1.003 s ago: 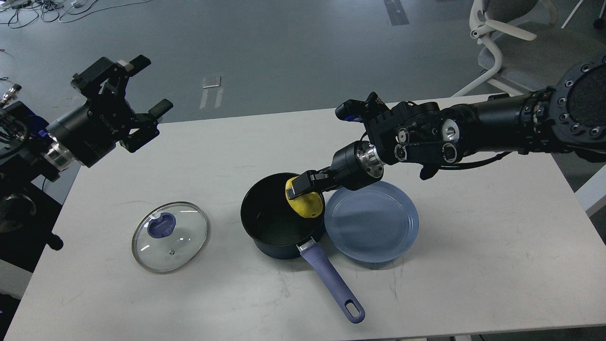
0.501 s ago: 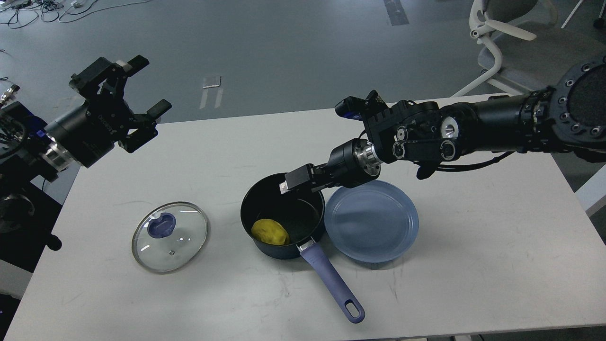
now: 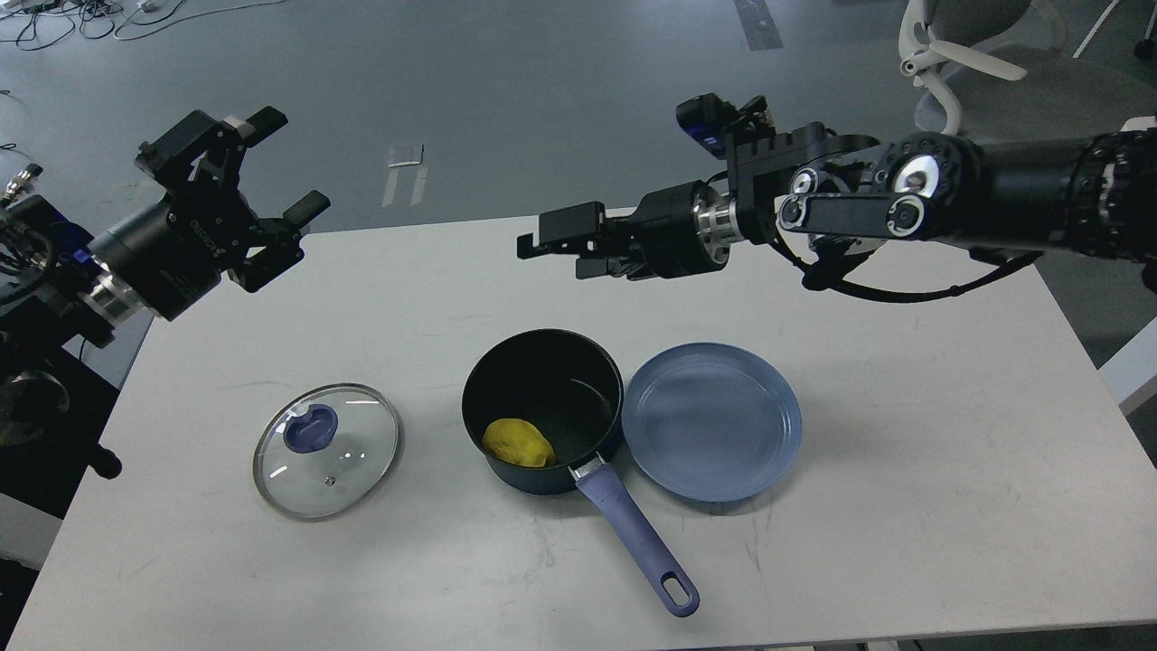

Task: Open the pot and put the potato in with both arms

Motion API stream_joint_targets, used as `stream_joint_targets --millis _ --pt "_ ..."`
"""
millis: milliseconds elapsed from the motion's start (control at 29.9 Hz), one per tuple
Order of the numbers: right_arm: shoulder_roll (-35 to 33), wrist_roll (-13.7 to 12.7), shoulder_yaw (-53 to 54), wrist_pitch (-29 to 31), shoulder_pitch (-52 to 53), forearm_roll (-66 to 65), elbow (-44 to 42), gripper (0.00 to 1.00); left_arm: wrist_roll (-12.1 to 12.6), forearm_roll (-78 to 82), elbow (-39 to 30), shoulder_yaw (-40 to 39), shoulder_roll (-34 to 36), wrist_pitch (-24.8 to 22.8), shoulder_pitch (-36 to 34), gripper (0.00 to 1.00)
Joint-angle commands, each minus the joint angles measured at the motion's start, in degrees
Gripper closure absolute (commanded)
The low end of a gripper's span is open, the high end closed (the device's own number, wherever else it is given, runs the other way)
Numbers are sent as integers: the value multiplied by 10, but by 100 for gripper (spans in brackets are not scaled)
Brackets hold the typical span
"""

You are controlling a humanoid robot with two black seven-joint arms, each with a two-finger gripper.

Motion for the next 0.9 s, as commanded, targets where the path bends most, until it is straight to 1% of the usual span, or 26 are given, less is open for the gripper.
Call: stream_joint_targets --millis 0,134,201,334,435,568,602,702,869 --pt "-64 0 78 -1 -80 55 0 6 0 -2 8 0 -19 0 13 2" --pt "-108 0 186 0 -181 96 1 6 0 -5 24 0 -38 0 25 2" --pt "-119 0 236 1 -230 124 0 6 0 -6 34 0 -46 0 30 2" --pt "-124 0 305 1 -311 156 -4 5 0 -14 54 -1 -70 0 39 2" --pt "-124 0 355 3 -366 155 -8 5 0 -41 73 -7 -92 0 54 2" --pt "-124 0 384 3 -401 154 -6 4 0 -73 88 -26 -112 0 73 2" --pt "-124 0 386 4 -406 153 -3 0 0 -83 93 -34 -120 0 83 2" --pt "-124 0 385 5 -407 153 -2 0 0 -93 105 -56 -138 0 99 2" --pt "-124 0 384 5 -409 152 2 0 0 -95 113 -66 -151 0 103 2"
